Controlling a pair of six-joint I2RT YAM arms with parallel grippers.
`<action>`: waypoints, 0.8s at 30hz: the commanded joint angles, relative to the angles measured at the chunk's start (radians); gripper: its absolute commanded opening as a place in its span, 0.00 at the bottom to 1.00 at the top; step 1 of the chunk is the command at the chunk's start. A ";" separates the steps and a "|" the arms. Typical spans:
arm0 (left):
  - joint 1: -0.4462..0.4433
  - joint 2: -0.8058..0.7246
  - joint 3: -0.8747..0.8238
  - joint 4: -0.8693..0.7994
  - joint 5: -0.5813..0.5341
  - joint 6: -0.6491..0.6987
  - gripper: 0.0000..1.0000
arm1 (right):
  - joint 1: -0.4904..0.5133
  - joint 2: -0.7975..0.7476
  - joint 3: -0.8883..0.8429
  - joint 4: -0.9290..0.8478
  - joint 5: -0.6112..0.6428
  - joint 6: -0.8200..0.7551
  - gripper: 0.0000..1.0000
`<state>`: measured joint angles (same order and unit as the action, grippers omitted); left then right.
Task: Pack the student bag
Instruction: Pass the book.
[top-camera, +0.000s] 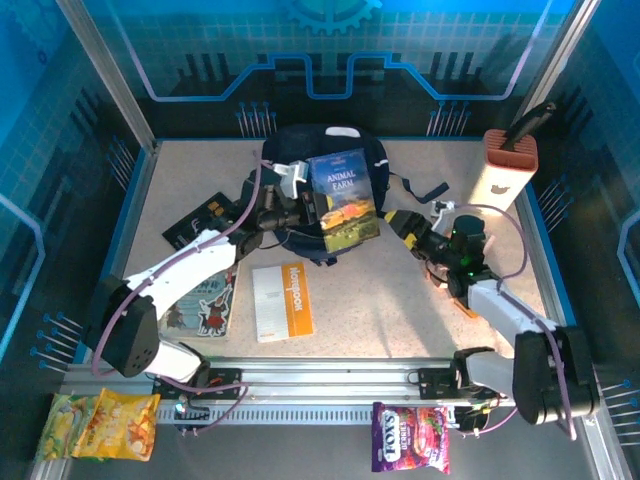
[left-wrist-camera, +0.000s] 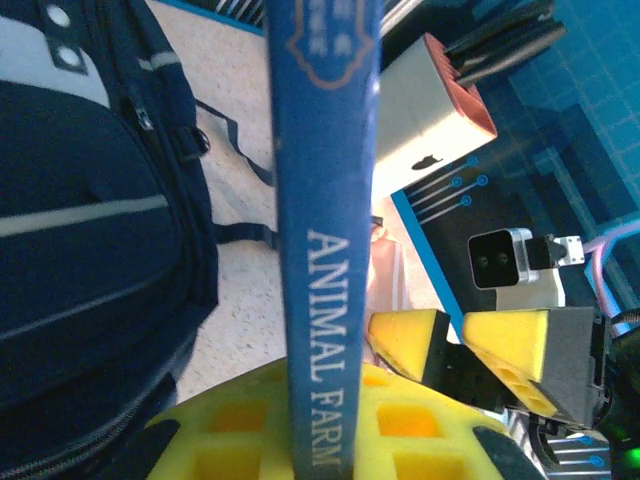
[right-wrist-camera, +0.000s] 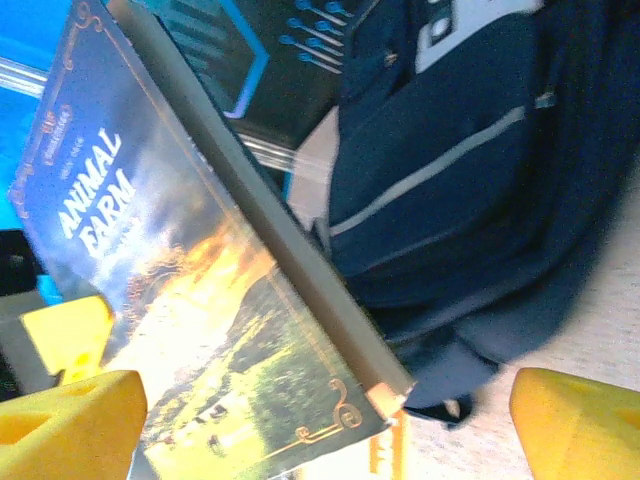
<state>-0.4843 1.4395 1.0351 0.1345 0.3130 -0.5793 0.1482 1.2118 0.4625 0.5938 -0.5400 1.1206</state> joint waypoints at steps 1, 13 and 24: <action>0.038 -0.039 -0.012 0.187 0.068 0.046 0.00 | 0.059 0.104 0.013 0.340 -0.038 0.170 0.96; 0.104 0.043 0.046 0.282 0.026 -0.318 0.00 | 0.219 0.463 0.115 0.810 0.070 0.405 0.92; 0.104 0.082 0.031 0.385 0.023 -0.525 0.00 | 0.267 0.405 0.190 0.564 0.136 0.344 0.92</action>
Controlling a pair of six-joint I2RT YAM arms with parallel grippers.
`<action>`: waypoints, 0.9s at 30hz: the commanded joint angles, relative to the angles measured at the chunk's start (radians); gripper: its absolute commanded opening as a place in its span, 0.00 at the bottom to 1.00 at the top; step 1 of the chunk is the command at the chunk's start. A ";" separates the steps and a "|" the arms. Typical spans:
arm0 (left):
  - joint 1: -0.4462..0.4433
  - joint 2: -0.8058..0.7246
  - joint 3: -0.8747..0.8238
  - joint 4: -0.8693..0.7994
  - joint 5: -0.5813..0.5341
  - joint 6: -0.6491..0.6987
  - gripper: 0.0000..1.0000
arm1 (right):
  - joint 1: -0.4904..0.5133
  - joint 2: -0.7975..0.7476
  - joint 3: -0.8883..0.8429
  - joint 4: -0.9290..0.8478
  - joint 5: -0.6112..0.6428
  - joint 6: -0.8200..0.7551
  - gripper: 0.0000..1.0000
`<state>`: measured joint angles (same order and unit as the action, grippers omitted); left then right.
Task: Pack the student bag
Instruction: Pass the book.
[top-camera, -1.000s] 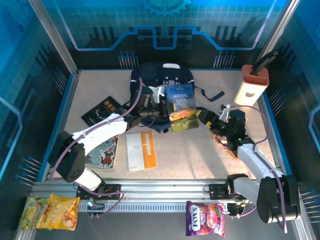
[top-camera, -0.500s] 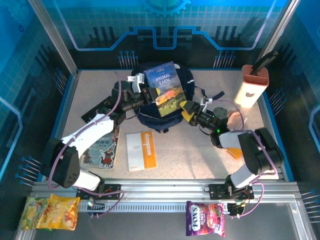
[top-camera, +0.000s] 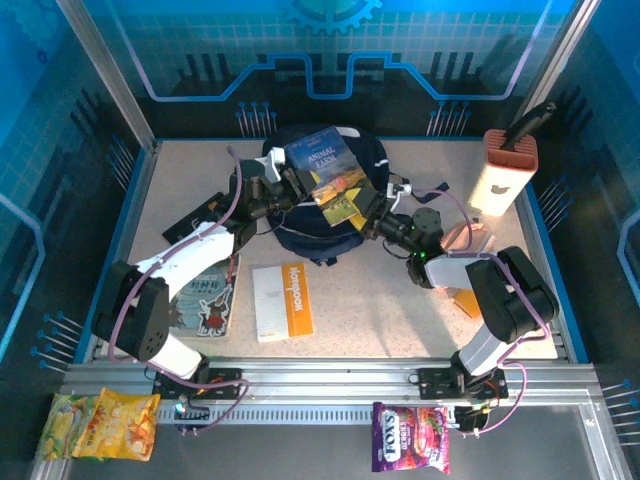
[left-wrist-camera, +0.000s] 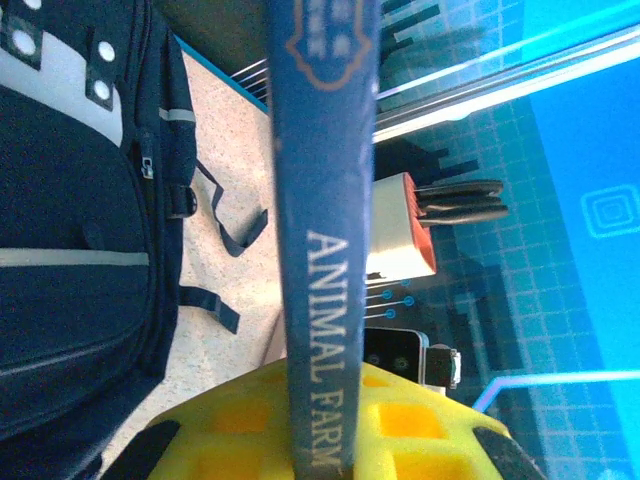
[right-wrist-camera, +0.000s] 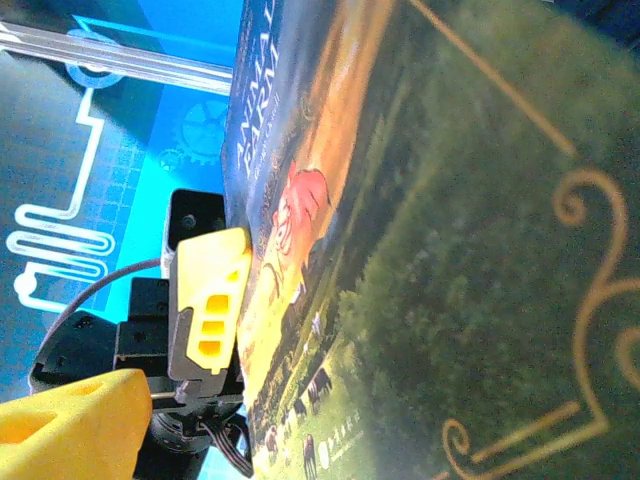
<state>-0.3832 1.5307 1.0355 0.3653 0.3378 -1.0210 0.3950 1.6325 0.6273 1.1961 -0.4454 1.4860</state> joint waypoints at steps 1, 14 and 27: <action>0.003 -0.009 0.029 0.158 -0.004 -0.090 0.00 | 0.022 -0.015 0.025 -0.033 0.047 -0.016 0.91; 0.003 -0.019 -0.032 0.182 -0.011 -0.146 0.00 | 0.014 -0.080 0.030 -0.069 0.080 -0.030 0.55; 0.017 -0.091 -0.117 -0.137 -0.079 0.061 0.61 | -0.038 -0.217 0.028 -0.381 0.076 -0.214 0.06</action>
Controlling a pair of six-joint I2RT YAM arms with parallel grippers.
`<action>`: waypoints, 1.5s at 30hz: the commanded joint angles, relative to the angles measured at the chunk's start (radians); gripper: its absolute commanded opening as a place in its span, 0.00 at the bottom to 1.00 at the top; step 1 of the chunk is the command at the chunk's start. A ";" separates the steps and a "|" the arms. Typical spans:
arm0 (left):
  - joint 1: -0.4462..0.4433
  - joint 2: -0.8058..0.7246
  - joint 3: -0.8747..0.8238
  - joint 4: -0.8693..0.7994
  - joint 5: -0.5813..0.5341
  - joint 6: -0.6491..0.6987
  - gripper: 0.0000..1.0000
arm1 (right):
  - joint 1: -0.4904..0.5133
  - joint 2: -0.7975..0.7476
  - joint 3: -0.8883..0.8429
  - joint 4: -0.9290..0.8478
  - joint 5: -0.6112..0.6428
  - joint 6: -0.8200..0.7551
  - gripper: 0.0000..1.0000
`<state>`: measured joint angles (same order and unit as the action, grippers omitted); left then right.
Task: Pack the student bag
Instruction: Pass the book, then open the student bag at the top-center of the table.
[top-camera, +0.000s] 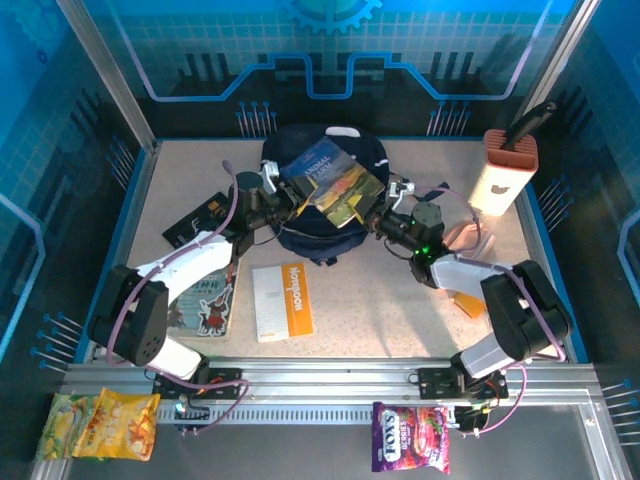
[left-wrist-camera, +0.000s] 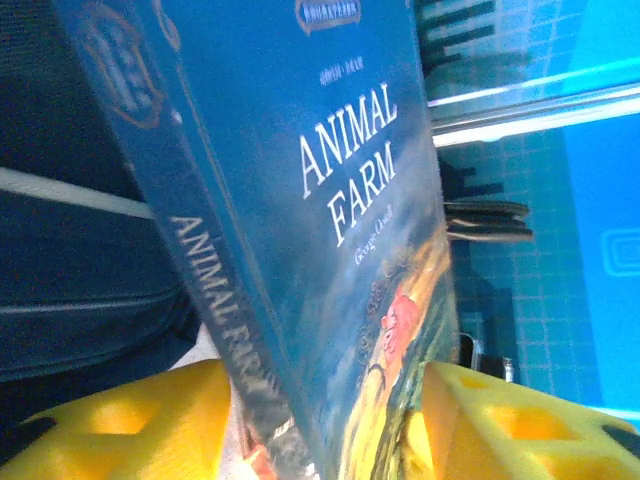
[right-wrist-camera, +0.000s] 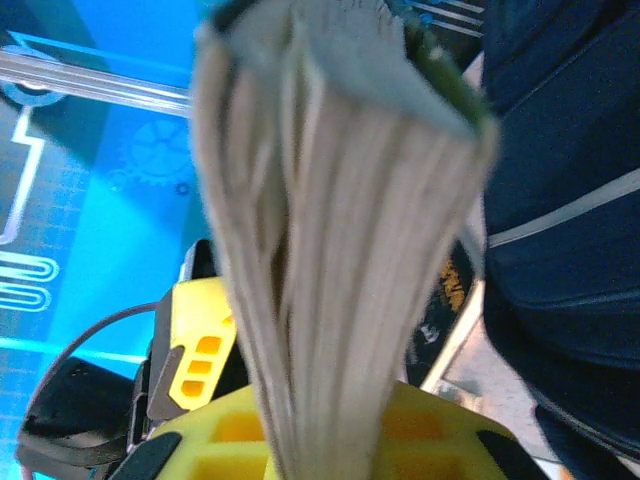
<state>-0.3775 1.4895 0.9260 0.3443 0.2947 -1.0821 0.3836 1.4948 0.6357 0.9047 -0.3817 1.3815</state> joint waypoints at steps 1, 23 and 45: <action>0.012 -0.053 -0.003 -0.178 -0.042 0.174 0.64 | -0.032 -0.103 0.018 -0.141 0.021 -0.140 0.06; -0.148 0.269 0.101 -0.454 -0.107 0.466 0.70 | -0.178 -0.357 0.015 -0.626 0.110 -0.373 0.07; -0.321 0.195 0.364 -0.760 -0.209 0.820 0.75 | -0.322 -0.453 -0.043 -0.764 0.077 -0.402 0.08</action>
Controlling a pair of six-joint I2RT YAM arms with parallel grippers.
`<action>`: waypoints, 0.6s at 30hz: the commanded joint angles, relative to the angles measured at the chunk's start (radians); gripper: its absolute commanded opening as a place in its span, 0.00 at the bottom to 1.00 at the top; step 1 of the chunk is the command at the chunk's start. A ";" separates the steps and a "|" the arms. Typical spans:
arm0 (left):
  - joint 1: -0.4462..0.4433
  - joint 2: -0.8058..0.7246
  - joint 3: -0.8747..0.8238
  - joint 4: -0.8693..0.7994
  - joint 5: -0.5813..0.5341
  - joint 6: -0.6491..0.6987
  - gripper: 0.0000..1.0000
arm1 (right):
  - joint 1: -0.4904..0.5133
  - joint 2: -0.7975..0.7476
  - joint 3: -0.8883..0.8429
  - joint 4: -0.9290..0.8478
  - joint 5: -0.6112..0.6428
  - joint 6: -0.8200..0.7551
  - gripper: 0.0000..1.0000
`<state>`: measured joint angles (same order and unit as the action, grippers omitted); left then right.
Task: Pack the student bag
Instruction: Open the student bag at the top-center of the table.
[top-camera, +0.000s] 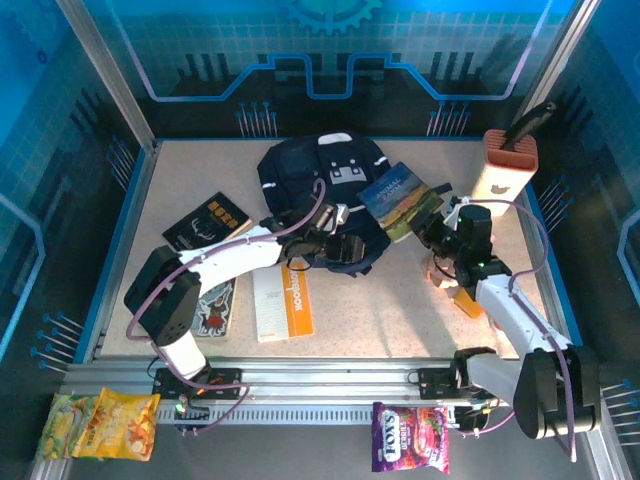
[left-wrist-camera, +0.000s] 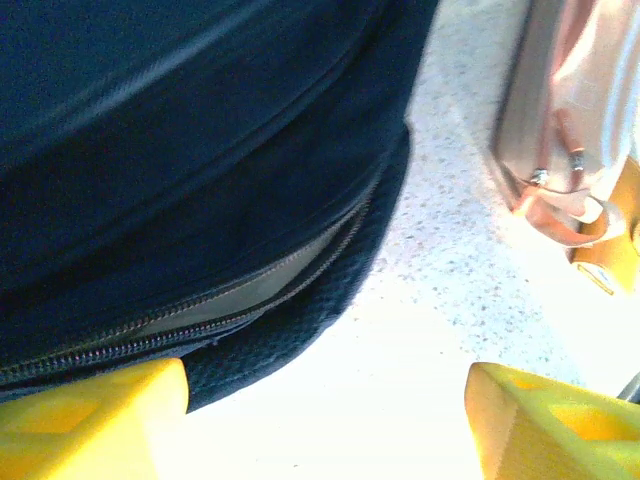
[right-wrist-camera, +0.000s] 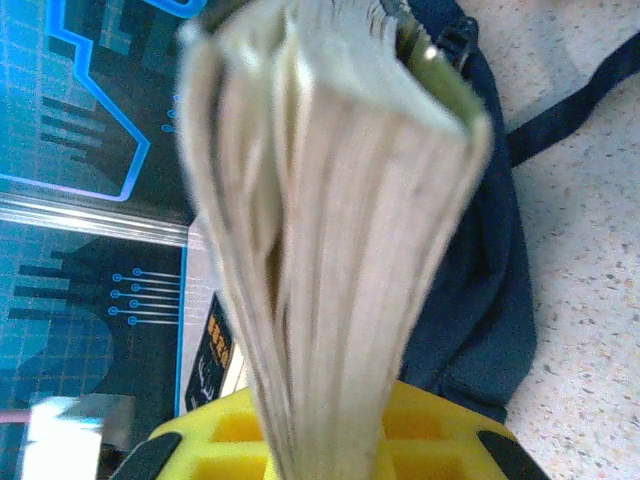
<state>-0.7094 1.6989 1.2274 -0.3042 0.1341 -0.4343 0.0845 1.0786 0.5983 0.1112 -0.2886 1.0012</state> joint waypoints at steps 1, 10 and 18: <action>0.015 -0.006 0.080 -0.122 -0.061 0.207 0.75 | -0.027 -0.042 -0.009 0.024 -0.020 -0.023 0.08; 0.052 0.262 0.382 -0.311 -0.172 0.501 0.71 | -0.063 -0.108 -0.037 -0.037 -0.023 -0.033 0.08; 0.051 0.471 0.595 -0.421 -0.287 0.585 0.67 | -0.083 -0.135 -0.048 -0.067 -0.028 -0.039 0.08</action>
<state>-0.6575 2.1353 1.7607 -0.6403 -0.0948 0.0822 0.0204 0.9737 0.5507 0.0139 -0.2955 0.9852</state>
